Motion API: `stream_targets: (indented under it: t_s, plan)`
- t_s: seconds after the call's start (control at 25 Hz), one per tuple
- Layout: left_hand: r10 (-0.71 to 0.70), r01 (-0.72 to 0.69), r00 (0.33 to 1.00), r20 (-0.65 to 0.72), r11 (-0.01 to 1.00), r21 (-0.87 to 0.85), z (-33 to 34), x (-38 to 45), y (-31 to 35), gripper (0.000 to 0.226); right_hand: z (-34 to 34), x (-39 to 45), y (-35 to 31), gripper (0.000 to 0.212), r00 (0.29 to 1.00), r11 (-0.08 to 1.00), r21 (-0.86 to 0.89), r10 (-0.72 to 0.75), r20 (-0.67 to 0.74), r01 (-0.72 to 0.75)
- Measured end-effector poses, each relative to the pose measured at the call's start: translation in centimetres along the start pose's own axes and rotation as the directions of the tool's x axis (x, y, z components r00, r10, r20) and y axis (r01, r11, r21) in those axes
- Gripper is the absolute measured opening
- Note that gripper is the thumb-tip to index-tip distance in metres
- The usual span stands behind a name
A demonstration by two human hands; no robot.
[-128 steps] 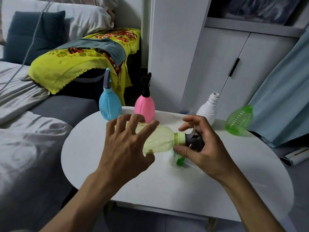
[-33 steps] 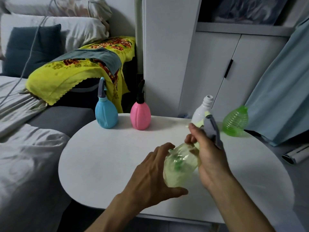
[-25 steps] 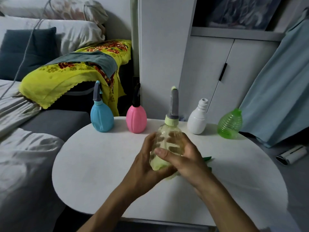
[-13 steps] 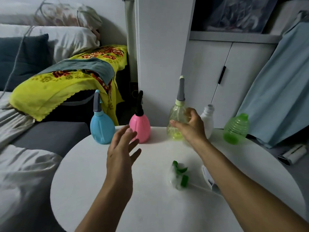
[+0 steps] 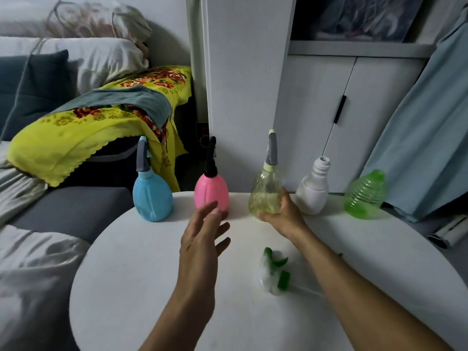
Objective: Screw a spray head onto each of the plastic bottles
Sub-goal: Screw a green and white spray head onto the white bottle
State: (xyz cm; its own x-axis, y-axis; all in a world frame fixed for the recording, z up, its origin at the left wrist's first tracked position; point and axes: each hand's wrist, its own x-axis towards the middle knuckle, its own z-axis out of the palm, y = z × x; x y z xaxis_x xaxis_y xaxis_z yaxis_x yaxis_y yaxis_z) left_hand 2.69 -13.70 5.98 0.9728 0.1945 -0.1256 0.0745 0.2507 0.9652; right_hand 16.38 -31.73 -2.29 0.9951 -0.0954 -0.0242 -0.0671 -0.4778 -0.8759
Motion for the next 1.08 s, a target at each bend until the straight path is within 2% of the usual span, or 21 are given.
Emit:
stream_targets:
  t_s: [0.08,0.16,0.2,0.24,0.32,0.44,0.52,0.6,0.64,0.72,0.8,0.92,1.08]
  plan:
    - [-0.002,0.002,1.0,0.022,1.0,0.018,0.3,0.0,-0.2,0.025,-0.5,-1.1,0.3,0.073,0.999,0.991,-0.128,0.046,0.0,-0.045]
    - [-0.014,0.012,0.999,0.03,0.999,0.04,0.5,0.0,-0.6,0.023,-2.3,-2.2,0.4,0.042,0.987,0.925,-0.375,0.007,-0.161,-0.067]
    - [-0.02,0.019,0.999,0.029,0.999,0.051,0.6,0.0,-0.8,0.02,-3.5,-2.7,0.4,0.025,0.963,0.885,-0.458,-0.047,-0.265,-0.083]
    - [-0.03,0.028,0.999,0.029,0.998,0.059,0.8,-0.1,-0.9,0.018,-4.5,-2.9,0.4,0.015,0.928,0.879,-0.466,-0.087,-0.363,-0.1]
    - [-0.057,0.055,0.998,0.025,0.996,0.069,1.4,-0.4,-1.3,0.015,-6.3,-2.7,0.2,0.012,0.844,0.941,-0.319,-0.077,-0.53,-0.115]
    - [-0.084,0.081,0.996,0.026,0.993,0.09,2.0,-0.7,-1.9,0.017,-7.6,-1.5,0.0,0.035,0.735,0.998,-0.055,-0.043,-0.677,0.007]
    - [-0.094,0.089,0.995,0.04,0.99,0.112,2.3,-1.1,-2.2,0.02,-8.3,-0.4,0.3,0.059,0.762,0.995,0.027,-0.058,-0.645,0.098]
    - [-0.097,0.089,0.994,0.051,0.988,0.128,2.5,-1.3,-2.5,0.019,-9.0,1.0,0.4,0.079,0.834,0.996,0.063,-0.023,-0.552,0.069]
    - [-0.099,0.091,0.994,0.051,0.987,0.136,2.5,-1.4,-2.7,0.018,-9.2,1.8,0.3,0.079,0.861,0.995,0.084,0.006,-0.509,0.043]
    - [-0.107,0.097,0.993,0.051,0.983,0.157,2.5,-1.4,-3.2,0.019,-9.1,3.0,0.3,0.056,0.893,0.998,0.067,0.011,-0.45,0.021]
    - [-0.11,0.098,0.992,0.062,0.98,0.17,2.6,-1.4,-3.6,0.021,-9.2,3.4,0.5,0.035,0.875,1.0,0.008,0.008,-0.485,-0.005]
    - [-0.101,0.084,0.991,0.084,0.978,0.189,2.9,-1.6,-3.5,0.022,-10.8,2.6,-0.1,0.03,0.829,0.997,0.073,0.02,-0.56,0.025]
    - [0.046,-0.079,0.991,0.124,0.957,0.278,3.0,-1.9,-2.3,0.029,-13.2,-2.6,-4.5,0.027,0.801,0.958,0.182,-0.072,-0.594,0.222]
